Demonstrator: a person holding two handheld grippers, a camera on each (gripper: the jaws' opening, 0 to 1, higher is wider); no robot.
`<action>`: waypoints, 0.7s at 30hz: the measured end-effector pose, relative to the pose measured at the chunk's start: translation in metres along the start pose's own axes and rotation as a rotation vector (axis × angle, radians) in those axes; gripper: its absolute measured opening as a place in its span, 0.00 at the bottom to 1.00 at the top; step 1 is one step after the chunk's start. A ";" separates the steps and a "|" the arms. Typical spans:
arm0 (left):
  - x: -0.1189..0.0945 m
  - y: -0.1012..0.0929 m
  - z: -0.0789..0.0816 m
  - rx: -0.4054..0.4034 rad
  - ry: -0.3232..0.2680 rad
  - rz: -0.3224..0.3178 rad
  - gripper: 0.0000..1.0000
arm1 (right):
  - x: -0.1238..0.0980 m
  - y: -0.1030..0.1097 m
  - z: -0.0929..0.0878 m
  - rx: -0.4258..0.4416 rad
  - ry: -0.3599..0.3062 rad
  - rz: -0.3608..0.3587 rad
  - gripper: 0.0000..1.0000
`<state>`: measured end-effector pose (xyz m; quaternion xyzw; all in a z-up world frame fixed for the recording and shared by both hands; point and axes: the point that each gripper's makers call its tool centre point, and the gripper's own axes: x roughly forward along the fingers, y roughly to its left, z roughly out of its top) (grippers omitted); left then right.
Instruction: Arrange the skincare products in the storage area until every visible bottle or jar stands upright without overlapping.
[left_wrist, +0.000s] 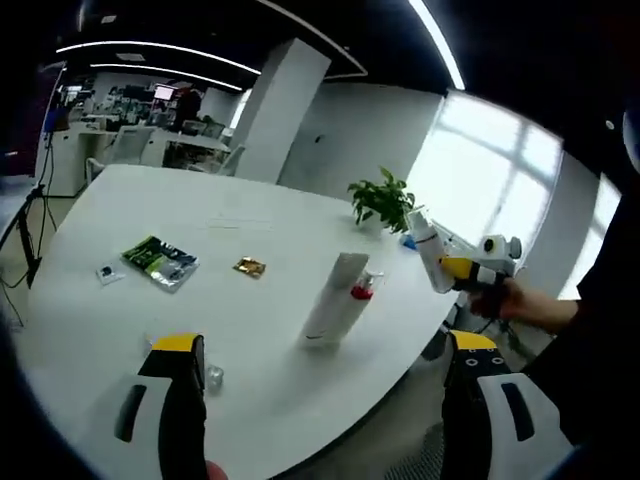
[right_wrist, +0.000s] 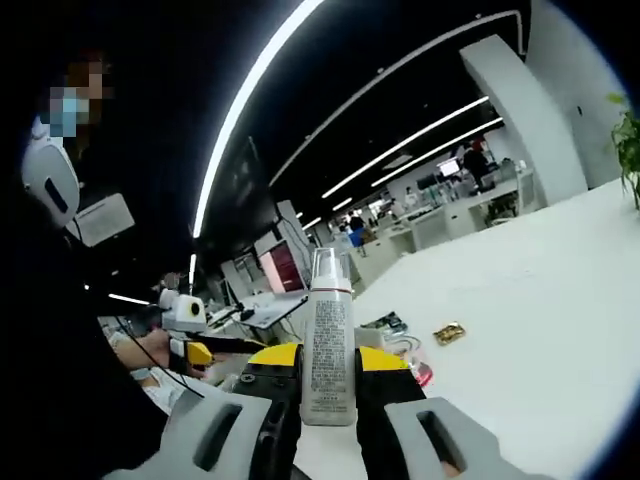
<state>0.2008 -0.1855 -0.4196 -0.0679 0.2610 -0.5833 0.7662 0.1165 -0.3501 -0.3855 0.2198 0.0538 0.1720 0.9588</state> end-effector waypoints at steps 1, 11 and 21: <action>0.000 -0.005 0.005 0.001 -0.010 -0.018 0.92 | 0.004 0.010 0.000 0.003 0.004 0.047 0.10; 0.002 -0.042 0.024 -0.024 -0.070 -0.188 0.85 | 0.029 0.062 -0.011 0.022 0.047 0.284 0.11; -0.003 -0.066 0.042 -0.029 -0.142 -0.291 0.72 | 0.043 0.097 -0.020 0.057 0.057 0.413 0.11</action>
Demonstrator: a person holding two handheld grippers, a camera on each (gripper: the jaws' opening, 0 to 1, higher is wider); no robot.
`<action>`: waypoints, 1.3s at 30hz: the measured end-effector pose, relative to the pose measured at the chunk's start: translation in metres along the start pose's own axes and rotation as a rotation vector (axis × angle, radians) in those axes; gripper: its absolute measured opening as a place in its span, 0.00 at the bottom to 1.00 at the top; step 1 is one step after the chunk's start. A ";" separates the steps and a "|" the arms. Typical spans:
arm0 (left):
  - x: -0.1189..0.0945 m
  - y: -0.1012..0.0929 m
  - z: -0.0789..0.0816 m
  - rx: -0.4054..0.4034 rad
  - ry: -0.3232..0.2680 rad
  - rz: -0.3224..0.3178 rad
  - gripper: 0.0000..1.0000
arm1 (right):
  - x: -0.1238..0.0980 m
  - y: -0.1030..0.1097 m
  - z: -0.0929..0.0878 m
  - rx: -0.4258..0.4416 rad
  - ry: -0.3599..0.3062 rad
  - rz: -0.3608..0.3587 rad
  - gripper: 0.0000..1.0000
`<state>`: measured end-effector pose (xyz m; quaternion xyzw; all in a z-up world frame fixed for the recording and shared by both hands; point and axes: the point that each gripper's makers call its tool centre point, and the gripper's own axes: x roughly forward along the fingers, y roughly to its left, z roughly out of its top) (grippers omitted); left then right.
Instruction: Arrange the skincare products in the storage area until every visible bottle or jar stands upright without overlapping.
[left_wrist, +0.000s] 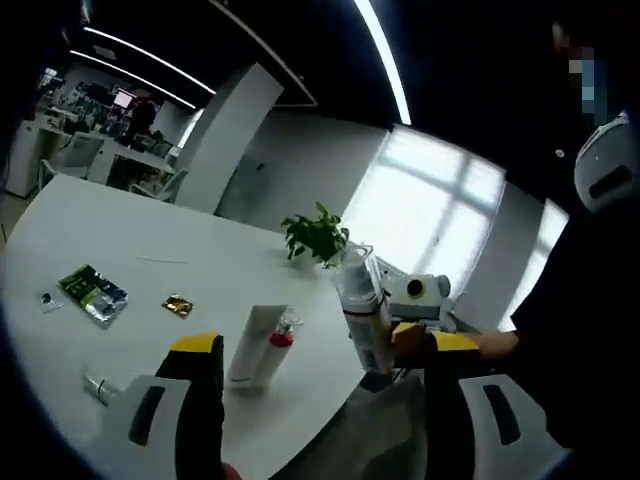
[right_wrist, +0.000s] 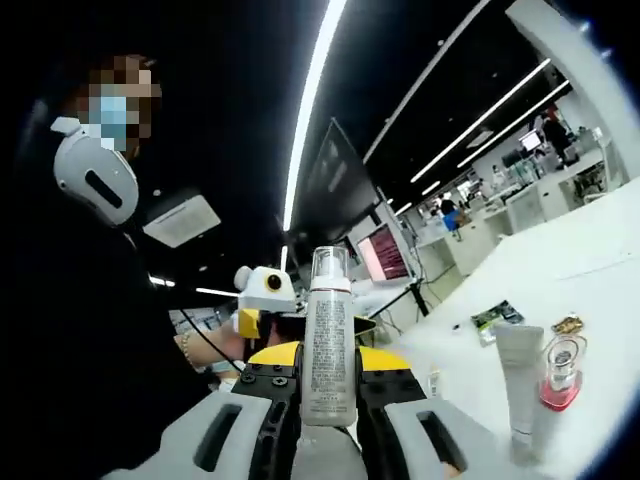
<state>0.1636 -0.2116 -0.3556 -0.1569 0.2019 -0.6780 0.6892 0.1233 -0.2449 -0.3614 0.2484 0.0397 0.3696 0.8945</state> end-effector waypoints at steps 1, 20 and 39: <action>0.001 -0.004 0.002 0.005 -0.007 -0.013 0.70 | 0.003 0.003 0.000 -0.003 -0.002 0.010 0.11; 0.010 -0.042 0.016 -0.004 -0.046 -0.161 0.32 | 0.023 0.033 -0.002 0.058 -0.016 0.143 0.11; 0.018 -0.031 0.022 0.052 -0.002 0.000 0.18 | 0.033 0.014 -0.004 -0.060 0.070 0.027 0.16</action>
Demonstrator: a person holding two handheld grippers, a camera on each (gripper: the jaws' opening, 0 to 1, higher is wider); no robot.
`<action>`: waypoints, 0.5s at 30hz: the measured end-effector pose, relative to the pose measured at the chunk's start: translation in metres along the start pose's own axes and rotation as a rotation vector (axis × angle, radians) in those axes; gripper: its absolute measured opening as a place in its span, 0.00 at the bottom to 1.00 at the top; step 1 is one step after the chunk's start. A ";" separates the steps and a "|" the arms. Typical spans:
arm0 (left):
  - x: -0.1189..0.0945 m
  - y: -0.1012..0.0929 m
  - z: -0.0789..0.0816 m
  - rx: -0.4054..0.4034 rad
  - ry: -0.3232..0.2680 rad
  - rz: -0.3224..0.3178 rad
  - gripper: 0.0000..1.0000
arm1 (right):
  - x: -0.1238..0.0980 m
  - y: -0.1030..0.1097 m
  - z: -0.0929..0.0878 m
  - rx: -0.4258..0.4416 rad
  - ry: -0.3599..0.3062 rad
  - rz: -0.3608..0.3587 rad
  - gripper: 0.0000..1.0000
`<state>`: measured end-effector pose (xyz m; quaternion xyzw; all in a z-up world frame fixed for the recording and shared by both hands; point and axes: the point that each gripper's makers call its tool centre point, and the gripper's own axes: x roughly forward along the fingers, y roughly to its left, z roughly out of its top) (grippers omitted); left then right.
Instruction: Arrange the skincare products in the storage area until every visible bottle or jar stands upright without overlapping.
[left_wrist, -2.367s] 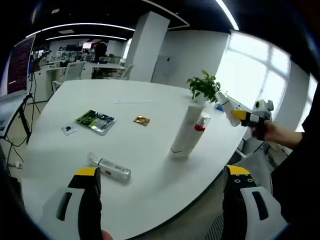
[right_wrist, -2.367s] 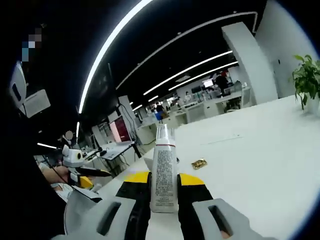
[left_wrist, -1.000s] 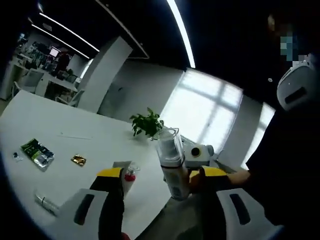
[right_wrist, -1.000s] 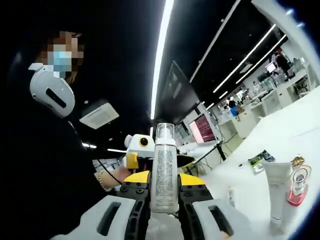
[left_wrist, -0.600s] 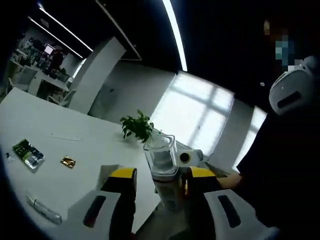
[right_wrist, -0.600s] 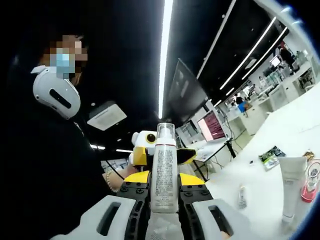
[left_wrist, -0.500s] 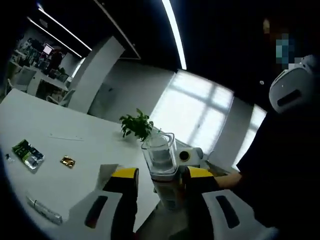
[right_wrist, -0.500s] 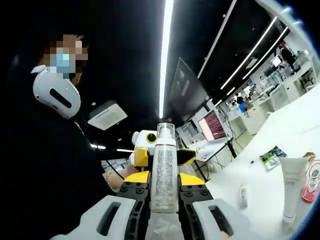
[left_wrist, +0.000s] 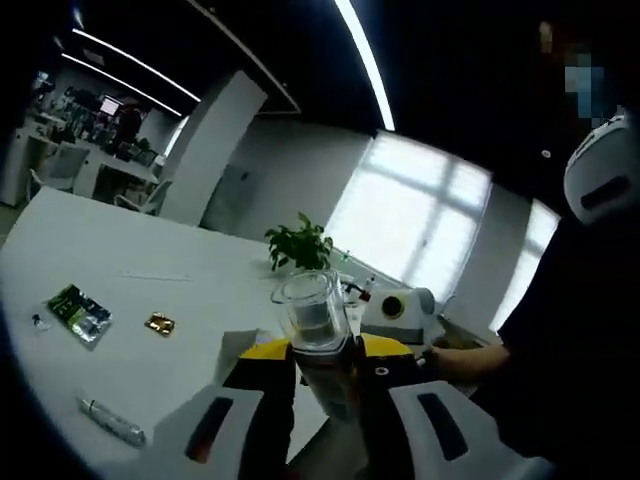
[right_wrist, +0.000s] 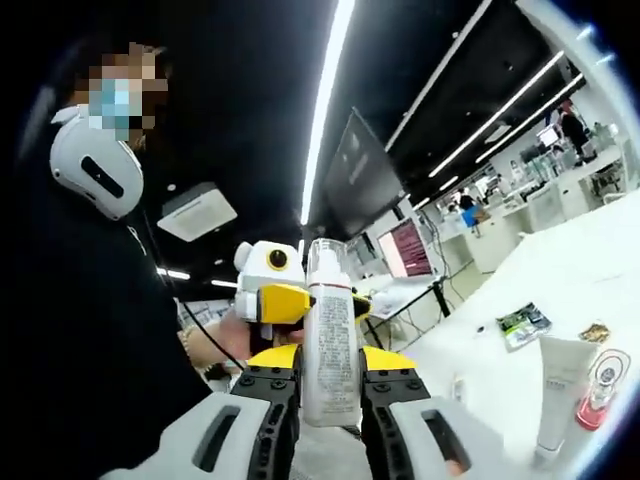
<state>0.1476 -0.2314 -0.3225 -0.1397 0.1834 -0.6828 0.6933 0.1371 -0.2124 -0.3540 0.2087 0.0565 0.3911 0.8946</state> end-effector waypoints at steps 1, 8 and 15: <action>0.001 0.001 0.000 0.005 0.008 0.010 0.18 | 0.002 -0.002 -0.002 -0.025 0.022 -0.026 0.16; -0.003 0.029 0.016 0.107 0.020 0.220 0.17 | -0.002 -0.034 -0.009 -0.278 0.215 -0.302 0.27; -0.006 0.046 0.019 0.234 0.062 0.369 0.18 | 0.002 -0.029 0.006 -0.378 0.213 -0.399 0.25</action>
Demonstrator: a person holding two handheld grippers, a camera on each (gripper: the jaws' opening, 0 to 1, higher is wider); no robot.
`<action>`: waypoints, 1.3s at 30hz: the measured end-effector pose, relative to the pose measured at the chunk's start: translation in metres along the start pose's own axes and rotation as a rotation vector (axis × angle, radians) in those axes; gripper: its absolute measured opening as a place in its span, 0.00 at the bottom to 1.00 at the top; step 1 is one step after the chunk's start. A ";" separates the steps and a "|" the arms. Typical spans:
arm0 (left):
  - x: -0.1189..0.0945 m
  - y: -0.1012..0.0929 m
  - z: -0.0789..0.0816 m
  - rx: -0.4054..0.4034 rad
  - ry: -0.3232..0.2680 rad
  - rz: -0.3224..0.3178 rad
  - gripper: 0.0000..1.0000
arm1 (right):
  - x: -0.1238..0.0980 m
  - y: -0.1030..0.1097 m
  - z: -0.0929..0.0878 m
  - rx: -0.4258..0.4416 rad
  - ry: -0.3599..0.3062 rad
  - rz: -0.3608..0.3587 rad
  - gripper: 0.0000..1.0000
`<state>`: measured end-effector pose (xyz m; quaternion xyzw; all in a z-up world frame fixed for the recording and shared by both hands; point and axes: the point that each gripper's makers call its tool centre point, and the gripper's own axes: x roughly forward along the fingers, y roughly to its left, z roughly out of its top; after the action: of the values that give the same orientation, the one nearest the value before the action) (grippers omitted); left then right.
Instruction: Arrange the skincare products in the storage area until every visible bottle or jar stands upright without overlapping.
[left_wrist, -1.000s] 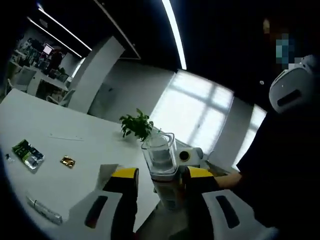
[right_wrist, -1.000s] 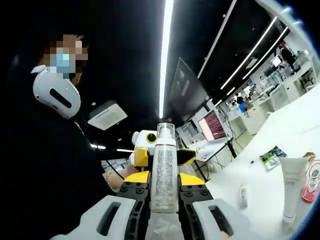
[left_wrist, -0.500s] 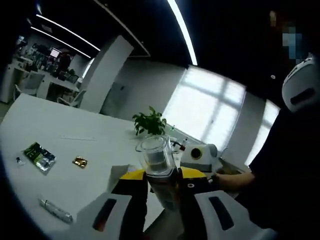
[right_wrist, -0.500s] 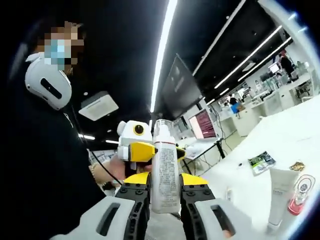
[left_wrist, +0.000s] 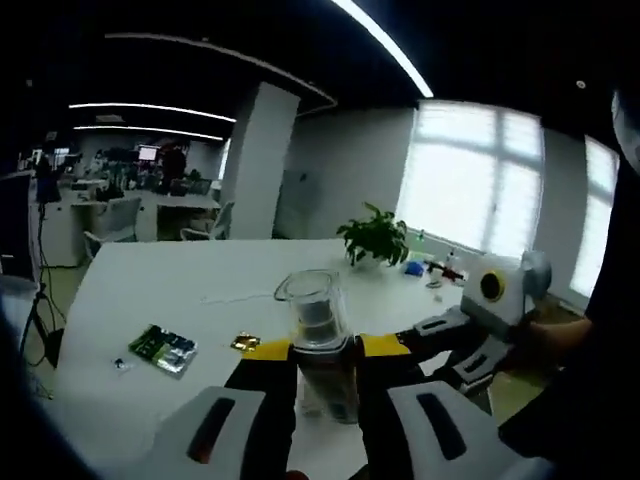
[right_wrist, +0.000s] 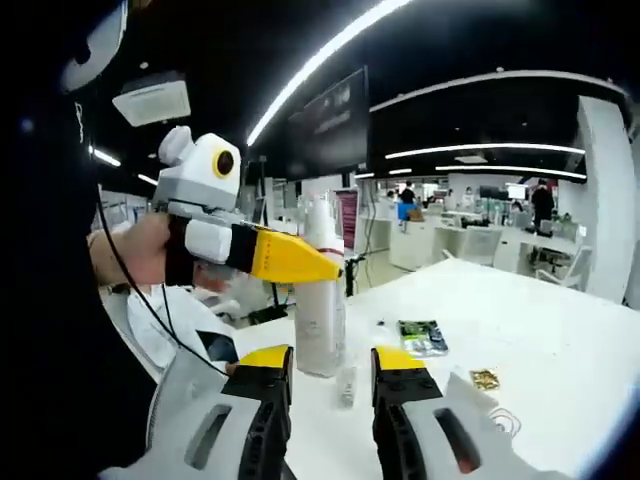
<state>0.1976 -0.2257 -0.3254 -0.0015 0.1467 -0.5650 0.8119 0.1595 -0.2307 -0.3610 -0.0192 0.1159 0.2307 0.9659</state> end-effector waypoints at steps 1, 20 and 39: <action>0.002 0.001 -0.003 0.024 0.016 0.033 0.18 | 0.000 0.001 0.001 -0.013 0.003 -0.006 0.25; 0.010 -0.021 0.004 0.196 0.016 0.135 0.18 | 0.008 -0.016 0.008 0.026 -0.020 -0.229 0.18; 0.012 -0.029 0.008 0.129 -0.025 0.047 0.17 | 0.004 -0.016 0.004 0.052 -0.018 -0.213 0.10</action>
<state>0.1768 -0.2484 -0.3152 0.0475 0.0999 -0.5539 0.8252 0.1707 -0.2428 -0.3580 -0.0040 0.1105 0.1236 0.9862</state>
